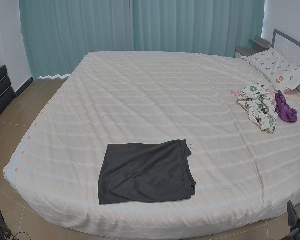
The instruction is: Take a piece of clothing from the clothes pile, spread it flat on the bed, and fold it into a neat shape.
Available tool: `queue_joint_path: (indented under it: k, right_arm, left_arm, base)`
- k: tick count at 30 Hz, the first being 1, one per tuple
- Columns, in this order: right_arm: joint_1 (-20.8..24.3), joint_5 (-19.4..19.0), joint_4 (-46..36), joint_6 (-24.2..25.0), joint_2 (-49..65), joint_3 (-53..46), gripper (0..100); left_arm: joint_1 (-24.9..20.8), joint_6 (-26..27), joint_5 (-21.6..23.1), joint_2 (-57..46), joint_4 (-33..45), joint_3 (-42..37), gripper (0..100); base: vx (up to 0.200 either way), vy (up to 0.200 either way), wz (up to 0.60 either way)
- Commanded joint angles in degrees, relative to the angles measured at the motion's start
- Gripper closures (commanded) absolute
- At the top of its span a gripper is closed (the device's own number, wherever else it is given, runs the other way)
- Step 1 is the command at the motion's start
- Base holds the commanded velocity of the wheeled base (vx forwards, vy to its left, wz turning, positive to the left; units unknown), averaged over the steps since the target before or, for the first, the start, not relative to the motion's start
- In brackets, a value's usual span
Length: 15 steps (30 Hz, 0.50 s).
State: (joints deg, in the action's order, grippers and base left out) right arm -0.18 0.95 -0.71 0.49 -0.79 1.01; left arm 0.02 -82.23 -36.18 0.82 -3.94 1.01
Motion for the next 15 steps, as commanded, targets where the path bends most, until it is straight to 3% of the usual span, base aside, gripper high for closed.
queue_joint_path:
  k: [1,10,12,14,15]
  right_arm:
    - [0.0,-0.1,0.0,0.0,0.7,-0.7,0]
    - [0.0,-0.1,0.0,0.0,0.7,-0.7,0]
    - [0.0,-0.1,0.0,0.0,0.7,-0.7,0]
    - [0.0,-0.1,0.0,0.0,0.7,-0.7,0]
    - [0.0,-0.1,0.0,0.0,0.7,-0.7,0]
  left_arm:
    - [0.1,-29.7,-8.0,-0.2,0.4,-0.7,0]
    - [0.1,-28.0,-6.7,-0.2,0.8,-0.5,0]
    - [0.1,-19.2,-3.1,-0.2,0.5,-0.6,0]
    - [0.1,-6.4,1.2,-0.2,0.2,-0.7,0]
    - [0.1,5.1,3.6,-0.2,0.2,-0.7,0]
  base:
    - [0.000,0.000,0.00]
    - [0.000,0.000,0.00]
    - [0.000,0.000,0.00]
    - [0.000,0.000,0.00]
    - [0.000,0.000,0.00]
